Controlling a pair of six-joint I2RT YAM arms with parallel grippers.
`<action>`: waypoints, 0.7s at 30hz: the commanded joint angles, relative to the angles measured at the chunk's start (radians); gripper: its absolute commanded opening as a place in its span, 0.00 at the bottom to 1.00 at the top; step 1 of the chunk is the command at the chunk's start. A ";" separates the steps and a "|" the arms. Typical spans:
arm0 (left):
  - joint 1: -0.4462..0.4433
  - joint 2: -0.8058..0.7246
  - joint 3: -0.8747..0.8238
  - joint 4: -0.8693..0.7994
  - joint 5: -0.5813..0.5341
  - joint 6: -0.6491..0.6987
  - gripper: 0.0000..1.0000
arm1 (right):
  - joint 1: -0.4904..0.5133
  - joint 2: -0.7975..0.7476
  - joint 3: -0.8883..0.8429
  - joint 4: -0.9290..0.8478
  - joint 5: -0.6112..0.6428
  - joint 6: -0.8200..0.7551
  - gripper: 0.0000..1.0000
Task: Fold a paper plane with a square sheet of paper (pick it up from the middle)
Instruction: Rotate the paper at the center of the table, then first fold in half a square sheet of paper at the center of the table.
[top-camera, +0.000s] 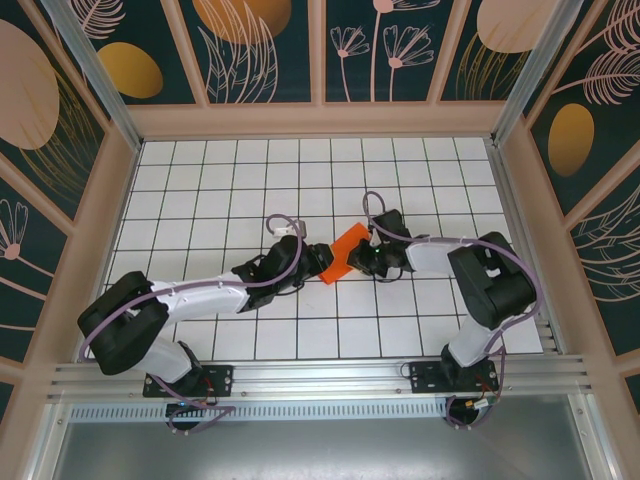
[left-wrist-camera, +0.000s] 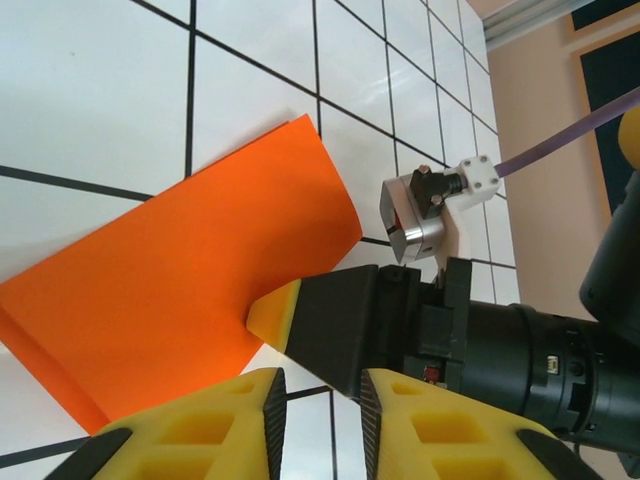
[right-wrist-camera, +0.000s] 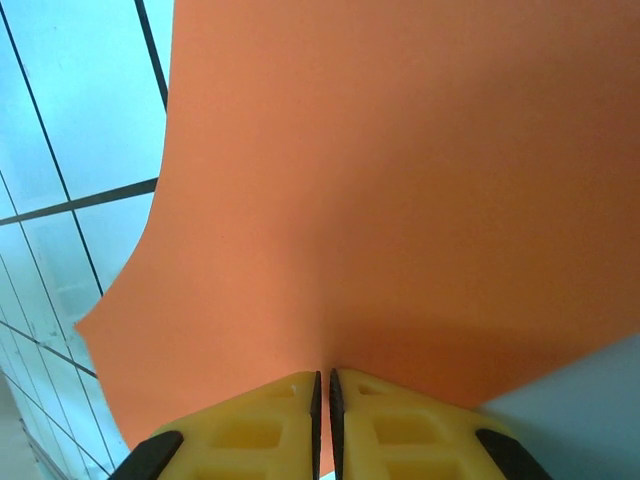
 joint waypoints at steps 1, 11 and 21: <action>0.005 0.040 -0.012 0.049 0.014 0.009 0.28 | 0.032 0.049 0.038 0.065 0.008 0.092 0.15; 0.019 0.258 0.082 0.179 0.132 -0.094 0.09 | -0.037 -0.054 0.004 0.089 -0.027 0.008 0.08; 0.018 0.359 0.157 0.128 0.137 -0.143 0.01 | -0.062 0.023 0.008 0.098 -0.140 -0.091 0.02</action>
